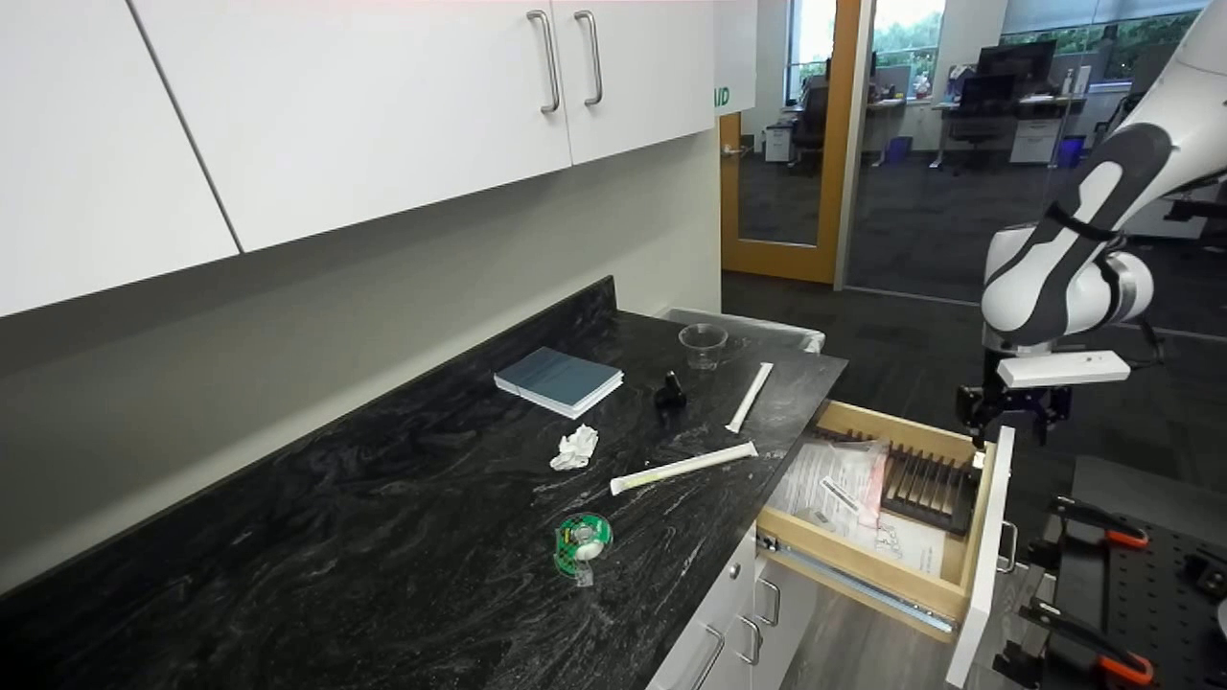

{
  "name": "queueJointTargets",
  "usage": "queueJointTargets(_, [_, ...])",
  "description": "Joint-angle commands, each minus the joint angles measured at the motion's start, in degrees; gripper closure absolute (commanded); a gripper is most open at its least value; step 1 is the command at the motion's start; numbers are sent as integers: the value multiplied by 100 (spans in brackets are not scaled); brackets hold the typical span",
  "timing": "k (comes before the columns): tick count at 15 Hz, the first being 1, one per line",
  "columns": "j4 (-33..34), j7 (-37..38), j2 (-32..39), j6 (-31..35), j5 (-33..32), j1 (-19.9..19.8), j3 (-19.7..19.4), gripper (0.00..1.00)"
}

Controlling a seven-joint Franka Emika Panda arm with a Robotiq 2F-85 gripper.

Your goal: Fully open the top right drawer

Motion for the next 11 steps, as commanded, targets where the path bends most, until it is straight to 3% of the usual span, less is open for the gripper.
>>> queueJointTargets(1, [-169,52,-1401,-663,-1589,49,-427,0])
queueJointTargets(2, [-117,-68,-1684,-899,-1880,-614,249,0])
queueJointTargets(5, [-48,-625,-2604,-2025,-1840,-1043,1182,0])
queueJointTargets(7, [-38,-1053,-3266,-2873,-1624,-1127,1714,0])
queueJointTargets(11, [196,-1937,-3872,-4081,-1177,-947,2239,0])
